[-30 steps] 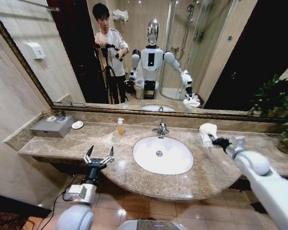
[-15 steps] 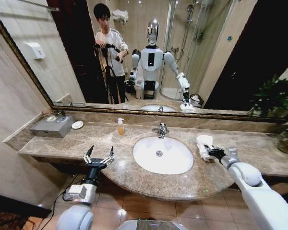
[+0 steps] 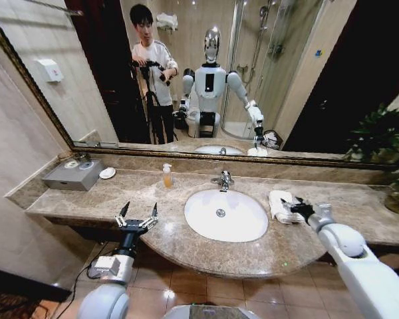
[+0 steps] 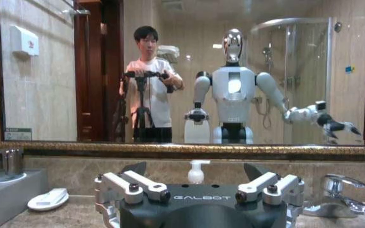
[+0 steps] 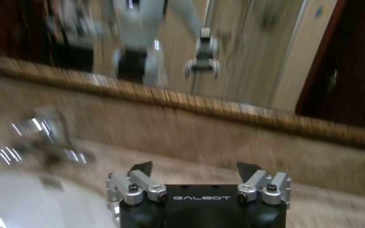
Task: Pick up the towel from the sink counter and wipe the mirror surface.
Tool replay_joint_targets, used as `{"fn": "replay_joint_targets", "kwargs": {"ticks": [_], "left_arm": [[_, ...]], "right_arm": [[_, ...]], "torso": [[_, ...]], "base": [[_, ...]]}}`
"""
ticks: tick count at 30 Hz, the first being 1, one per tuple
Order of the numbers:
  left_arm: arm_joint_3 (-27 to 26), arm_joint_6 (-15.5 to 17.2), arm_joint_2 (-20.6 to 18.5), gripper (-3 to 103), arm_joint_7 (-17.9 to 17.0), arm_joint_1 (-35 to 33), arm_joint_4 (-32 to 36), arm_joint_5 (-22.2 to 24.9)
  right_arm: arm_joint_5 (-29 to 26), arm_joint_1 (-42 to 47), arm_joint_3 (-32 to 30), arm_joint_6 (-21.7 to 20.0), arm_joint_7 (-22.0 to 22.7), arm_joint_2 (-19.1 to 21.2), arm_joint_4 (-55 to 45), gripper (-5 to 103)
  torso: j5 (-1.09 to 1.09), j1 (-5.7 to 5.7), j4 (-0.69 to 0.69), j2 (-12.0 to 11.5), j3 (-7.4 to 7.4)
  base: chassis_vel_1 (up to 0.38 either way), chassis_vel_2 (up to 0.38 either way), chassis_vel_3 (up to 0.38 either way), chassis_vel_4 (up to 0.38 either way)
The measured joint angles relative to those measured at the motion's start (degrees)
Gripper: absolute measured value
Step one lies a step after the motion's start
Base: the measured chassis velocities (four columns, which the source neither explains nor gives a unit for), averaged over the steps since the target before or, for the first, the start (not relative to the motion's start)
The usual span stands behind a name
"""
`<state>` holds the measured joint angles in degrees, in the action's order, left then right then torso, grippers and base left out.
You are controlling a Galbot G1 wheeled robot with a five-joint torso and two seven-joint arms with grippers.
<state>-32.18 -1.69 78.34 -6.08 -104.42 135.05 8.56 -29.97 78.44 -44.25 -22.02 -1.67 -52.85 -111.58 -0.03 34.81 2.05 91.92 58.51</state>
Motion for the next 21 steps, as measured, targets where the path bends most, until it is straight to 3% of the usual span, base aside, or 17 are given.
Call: {"fn": "replay_joint_targets", "kwargs": {"ticks": [2,4,7,9,12,21], "left_arm": [[0.0,0.0,0.0,100,0.0,0.0,0.0,0.0],[0.0,0.0,0.0,100,0.0,0.0,0.0,0.0],[0.0,0.0,0.0,100,0.0,0.0,0.0,0.0],[0.0,0.0,0.0,100,0.0,0.0,0.0,0.0],[0.0,0.0,0.0,100,0.0,0.0,0.0,0.0],[0.0,0.0,0.0,100,0.0,0.0,0.0,0.0]], "right_arm": [[1.8,2.2,-1.0,2.1,0.3,-5.0,-4.4,98],[2.9,2.9,-1.3,2.6,0.4,-7.3,-6.0,98],[7.9,5.3,-1.4,3.7,0.6,-14.8,-11.0,100],[8.5,5.9,-1.2,3.7,0.6,-16.2,-12.3,100],[10.3,8.4,0.4,3.9,0.4,-21.7,-17.1,100],[10.7,12.5,-0.3,3.8,0.2,-23.9,-22.0,100]], "torso": [[0.04,0.00,0.00,0.0,0.00],[0.00,0.00,0.01,0.0,0.00],[0.03,0.00,0.02,0.0,0.00],[-0.01,0.00,0.00,0.0,0.00],[0.01,0.00,0.00,0.0,0.00],[0.02,0.00,0.01,0.0,0.00]], "base": [[0.000,0.000,0.000,0.000],[0.000,0.000,0.000,0.000],[0.000,0.000,0.000,0.000],[0.000,0.000,0.000,0.000],[0.000,0.000,0.000,0.000],[0.000,0.000,0.000,0.000]]}}
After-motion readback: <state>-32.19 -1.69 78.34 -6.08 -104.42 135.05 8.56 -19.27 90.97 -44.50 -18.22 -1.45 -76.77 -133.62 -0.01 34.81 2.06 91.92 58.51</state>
